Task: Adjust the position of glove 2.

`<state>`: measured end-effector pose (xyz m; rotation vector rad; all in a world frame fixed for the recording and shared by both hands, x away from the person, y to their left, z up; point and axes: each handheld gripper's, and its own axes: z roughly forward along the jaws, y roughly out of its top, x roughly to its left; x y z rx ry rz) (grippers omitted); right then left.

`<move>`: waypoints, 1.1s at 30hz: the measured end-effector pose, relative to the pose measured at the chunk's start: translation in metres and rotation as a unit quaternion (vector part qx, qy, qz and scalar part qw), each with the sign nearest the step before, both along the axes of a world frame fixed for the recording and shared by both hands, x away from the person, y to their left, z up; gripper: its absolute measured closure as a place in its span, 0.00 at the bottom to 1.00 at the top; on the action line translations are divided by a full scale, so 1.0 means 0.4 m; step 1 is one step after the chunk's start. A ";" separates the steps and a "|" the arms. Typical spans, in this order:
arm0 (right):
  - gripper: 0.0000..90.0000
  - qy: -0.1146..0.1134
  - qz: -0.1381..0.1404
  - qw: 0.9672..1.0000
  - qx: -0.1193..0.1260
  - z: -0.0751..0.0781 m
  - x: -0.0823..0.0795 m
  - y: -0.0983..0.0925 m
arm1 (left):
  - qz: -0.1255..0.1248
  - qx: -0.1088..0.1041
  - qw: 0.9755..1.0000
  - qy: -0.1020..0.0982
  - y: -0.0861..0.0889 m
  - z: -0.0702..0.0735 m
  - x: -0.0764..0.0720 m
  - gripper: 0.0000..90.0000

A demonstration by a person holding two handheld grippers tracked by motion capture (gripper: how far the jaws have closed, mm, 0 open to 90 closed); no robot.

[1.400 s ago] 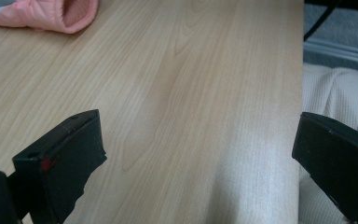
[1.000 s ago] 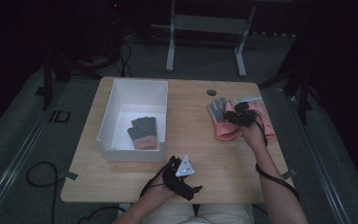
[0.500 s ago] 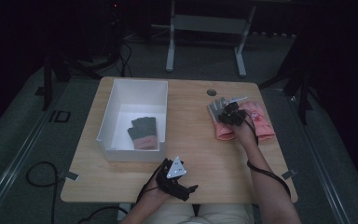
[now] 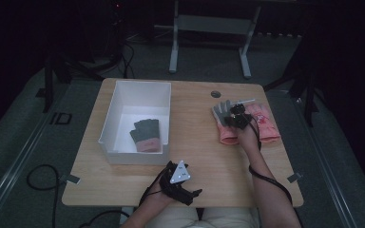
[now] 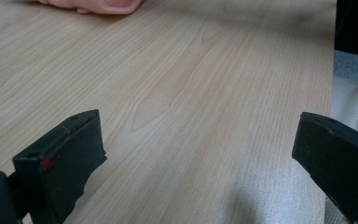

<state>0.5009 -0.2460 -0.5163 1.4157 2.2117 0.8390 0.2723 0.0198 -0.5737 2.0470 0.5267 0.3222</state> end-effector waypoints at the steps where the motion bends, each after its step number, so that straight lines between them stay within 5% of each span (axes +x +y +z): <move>1: 0.99 -0.004 0.001 1.000 0.001 0.010 -0.012 0.002 | -0.001 -0.001 1.000 0.002 0.001 0.000 0.001 0.02; 11: 0.99 -0.053 -0.021 0.998 0.032 0.132 -0.193 0.029 | -0.003 -0.008 1.000 0.004 0.003 -0.001 0.001 0.02; 17: 0.99 -0.059 -0.034 0.997 0.041 0.164 -0.281 0.052 | -0.003 -0.006 1.000 0.002 0.002 0.002 -0.003 0.02; 22: 0.99 -0.051 -0.038 0.997 0.051 0.145 -0.324 0.064 | -0.005 -0.001 1.000 -0.002 0.002 0.002 -0.004 0.02; 24: 0.99 -0.039 -0.045 0.997 0.053 0.104 -0.344 0.074 | -0.004 -0.001 1.000 -0.001 0.002 0.001 -0.005 0.02; 33: 0.99 -0.007 -0.046 0.998 0.039 0.022 -0.317 0.113 | -0.003 -0.005 1.000 0.001 0.001 -0.001 -0.002 0.02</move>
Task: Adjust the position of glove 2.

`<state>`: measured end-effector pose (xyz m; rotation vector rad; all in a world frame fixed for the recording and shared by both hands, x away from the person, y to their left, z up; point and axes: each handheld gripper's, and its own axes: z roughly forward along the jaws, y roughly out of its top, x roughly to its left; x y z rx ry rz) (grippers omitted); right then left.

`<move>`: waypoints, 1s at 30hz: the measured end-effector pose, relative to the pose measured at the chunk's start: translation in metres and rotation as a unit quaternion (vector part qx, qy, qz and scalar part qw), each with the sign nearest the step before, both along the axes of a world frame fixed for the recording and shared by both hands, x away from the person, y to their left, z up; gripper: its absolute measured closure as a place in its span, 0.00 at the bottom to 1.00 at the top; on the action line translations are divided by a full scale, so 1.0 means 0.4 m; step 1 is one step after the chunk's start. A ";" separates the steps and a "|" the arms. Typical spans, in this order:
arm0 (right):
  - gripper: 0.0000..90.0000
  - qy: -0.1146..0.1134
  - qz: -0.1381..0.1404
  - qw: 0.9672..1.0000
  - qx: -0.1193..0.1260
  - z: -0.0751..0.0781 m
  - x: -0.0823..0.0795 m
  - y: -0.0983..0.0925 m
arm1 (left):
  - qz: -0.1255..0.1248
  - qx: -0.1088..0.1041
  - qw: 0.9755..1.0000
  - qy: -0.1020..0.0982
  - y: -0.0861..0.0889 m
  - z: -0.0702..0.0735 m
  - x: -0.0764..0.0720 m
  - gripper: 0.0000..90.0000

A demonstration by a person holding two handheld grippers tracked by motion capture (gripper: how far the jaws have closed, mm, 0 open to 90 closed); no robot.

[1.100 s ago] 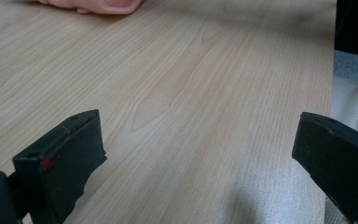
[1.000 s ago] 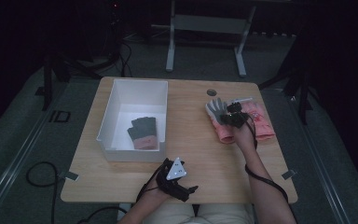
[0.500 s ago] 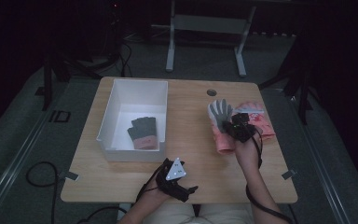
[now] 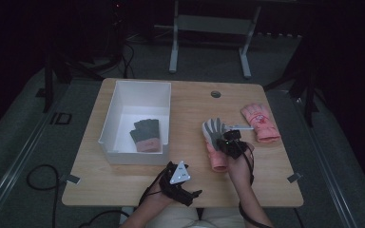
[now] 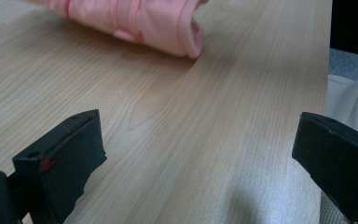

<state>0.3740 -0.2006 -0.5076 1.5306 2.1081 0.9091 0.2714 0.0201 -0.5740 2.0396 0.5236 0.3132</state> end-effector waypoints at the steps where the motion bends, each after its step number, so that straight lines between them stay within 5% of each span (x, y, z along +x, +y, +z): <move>1: 0.99 0.000 0.000 1.000 0.000 0.000 0.000 0.000 | 0.000 0.000 1.000 0.000 0.000 0.000 0.000 0.02; 9: 0.98 0.024 0.018 0.999 -0.029 -0.072 0.041 0.046 | -0.001 0.004 1.000 -0.001 -0.001 -0.001 -0.001 0.02; 15: 0.95 0.022 0.025 0.999 -0.021 -0.077 0.044 0.040 | -0.005 0.005 1.000 0.001 -0.002 -0.001 0.000 0.02; 21: 0.83 0.007 0.042 0.999 -0.009 -0.040 0.033 0.026 | -0.005 0.005 1.000 0.002 -0.002 -0.002 0.000 0.02; 24: 0.81 -0.012 0.049 0.999 0.006 0.000 0.019 -0.003 | -0.005 0.006 1.000 0.002 0.000 -0.002 0.001 0.02; 30: 0.78 -0.054 0.036 0.998 -0.002 0.063 0.014 -0.096 | -0.004 0.009 1.000 0.004 -0.001 -0.004 0.001 0.02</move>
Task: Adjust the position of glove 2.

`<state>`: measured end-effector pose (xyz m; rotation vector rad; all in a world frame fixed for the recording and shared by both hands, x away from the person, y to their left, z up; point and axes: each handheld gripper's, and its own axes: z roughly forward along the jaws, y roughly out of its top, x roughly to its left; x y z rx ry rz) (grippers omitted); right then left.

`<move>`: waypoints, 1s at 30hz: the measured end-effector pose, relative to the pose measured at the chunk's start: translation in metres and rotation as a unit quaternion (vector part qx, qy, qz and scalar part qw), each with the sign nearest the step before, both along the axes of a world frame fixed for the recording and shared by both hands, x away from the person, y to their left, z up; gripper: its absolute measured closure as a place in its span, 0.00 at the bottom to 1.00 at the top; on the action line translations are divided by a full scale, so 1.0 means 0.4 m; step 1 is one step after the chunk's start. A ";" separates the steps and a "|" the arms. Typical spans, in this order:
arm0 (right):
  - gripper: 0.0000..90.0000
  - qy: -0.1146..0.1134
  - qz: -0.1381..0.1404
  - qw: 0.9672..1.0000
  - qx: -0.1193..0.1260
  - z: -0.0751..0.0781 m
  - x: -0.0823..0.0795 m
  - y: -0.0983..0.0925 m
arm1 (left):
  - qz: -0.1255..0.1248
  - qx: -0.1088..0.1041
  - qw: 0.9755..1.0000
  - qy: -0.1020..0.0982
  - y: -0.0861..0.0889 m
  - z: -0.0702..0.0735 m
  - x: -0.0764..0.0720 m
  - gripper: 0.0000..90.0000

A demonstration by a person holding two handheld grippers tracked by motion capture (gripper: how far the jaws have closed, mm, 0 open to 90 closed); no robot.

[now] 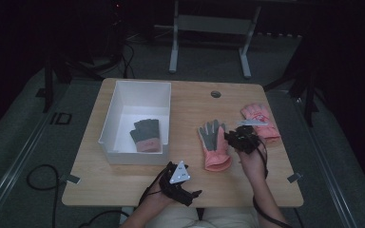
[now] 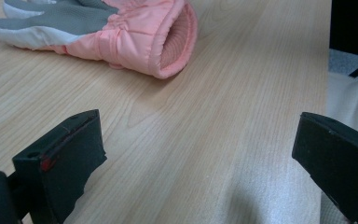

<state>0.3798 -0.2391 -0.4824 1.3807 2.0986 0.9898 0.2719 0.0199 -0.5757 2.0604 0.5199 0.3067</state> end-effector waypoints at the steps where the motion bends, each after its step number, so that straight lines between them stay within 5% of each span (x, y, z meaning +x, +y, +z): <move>1: 0.78 -0.001 -0.008 1.000 0.001 0.006 0.003 -0.019 | -0.001 -0.003 1.000 -0.001 0.001 0.000 0.000 0.02; 7: 0.79 -0.004 -0.045 0.999 -0.017 0.007 0.029 -0.124 | -0.001 -0.005 1.000 0.001 0.002 0.000 0.001 0.02; 17: 0.74 -0.037 -0.063 0.997 -0.023 0.010 0.081 -0.284 | -0.001 -0.007 1.000 0.002 0.002 -0.001 0.004 0.02; 30: 0.70 -0.028 -0.086 0.995 -0.041 -0.002 0.215 -0.356 | -0.005 -0.003 1.000 0.008 0.002 -0.002 0.006 0.02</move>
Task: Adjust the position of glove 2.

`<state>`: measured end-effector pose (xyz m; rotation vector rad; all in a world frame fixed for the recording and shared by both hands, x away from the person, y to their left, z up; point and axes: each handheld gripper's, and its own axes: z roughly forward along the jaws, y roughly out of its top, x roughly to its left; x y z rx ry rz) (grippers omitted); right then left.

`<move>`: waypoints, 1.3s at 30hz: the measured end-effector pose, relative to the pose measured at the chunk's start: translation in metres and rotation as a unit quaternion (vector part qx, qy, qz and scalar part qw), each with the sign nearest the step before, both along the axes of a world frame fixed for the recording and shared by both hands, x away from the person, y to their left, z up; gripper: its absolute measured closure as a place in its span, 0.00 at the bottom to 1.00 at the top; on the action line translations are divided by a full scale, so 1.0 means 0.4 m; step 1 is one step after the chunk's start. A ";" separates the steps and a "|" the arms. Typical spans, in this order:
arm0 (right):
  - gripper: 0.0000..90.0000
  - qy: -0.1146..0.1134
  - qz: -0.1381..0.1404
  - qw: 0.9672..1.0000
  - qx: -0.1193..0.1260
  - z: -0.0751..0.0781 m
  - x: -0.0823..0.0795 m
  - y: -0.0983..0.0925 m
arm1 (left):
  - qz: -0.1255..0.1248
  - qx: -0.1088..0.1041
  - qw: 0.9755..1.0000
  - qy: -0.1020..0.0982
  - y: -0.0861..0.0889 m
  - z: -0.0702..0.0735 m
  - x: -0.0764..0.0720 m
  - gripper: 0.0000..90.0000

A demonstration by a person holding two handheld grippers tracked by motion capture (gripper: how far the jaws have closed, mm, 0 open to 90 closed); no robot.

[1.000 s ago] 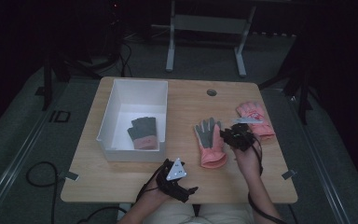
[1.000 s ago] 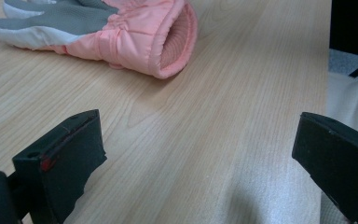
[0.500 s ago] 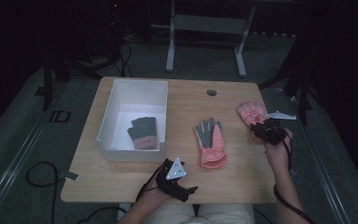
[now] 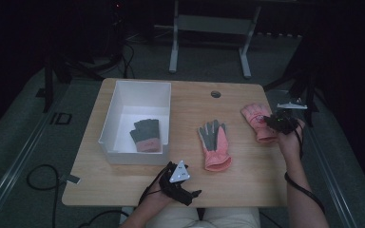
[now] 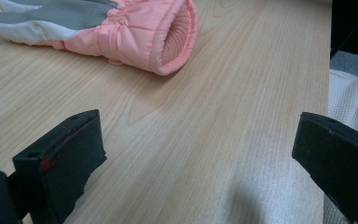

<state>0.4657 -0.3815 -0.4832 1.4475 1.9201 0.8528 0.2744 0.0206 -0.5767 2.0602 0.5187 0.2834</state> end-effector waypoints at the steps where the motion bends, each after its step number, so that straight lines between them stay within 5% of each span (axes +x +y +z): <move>1: 0.69 0.000 -0.003 1.000 0.000 -0.001 0.008 -0.002 | 0.000 -0.001 1.000 0.000 0.000 0.000 0.000 0.02; 12: 0.62 0.027 -0.003 1.000 -0.004 -0.052 0.074 -0.007 | -0.004 0.004 1.000 -0.001 -0.001 -0.001 0.001 0.02; 17: 0.64 0.052 0.005 0.998 -0.036 -0.102 0.095 0.004 | -0.004 0.000 1.000 0.000 0.001 -0.001 0.003 0.02; 22: 0.82 0.049 -0.003 0.998 -0.044 -0.119 0.100 0.011 | -0.004 0.000 1.000 0.000 0.002 -0.003 0.003 0.02; 24: 0.91 0.055 -0.010 0.997 -0.045 -0.116 0.103 0.012 | -0.005 0.000 1.000 0.000 0.002 -0.002 0.002 0.02; 30: 0.98 0.050 -0.039 0.998 -0.030 -0.103 0.095 0.017 | -0.002 -0.002 1.000 -0.002 0.003 -0.002 0.003 0.02; 39: 0.98 0.034 -0.048 0.998 -0.010 -0.011 0.022 0.032 | -0.003 0.000 1.000 -0.003 0.001 -0.004 0.004 0.02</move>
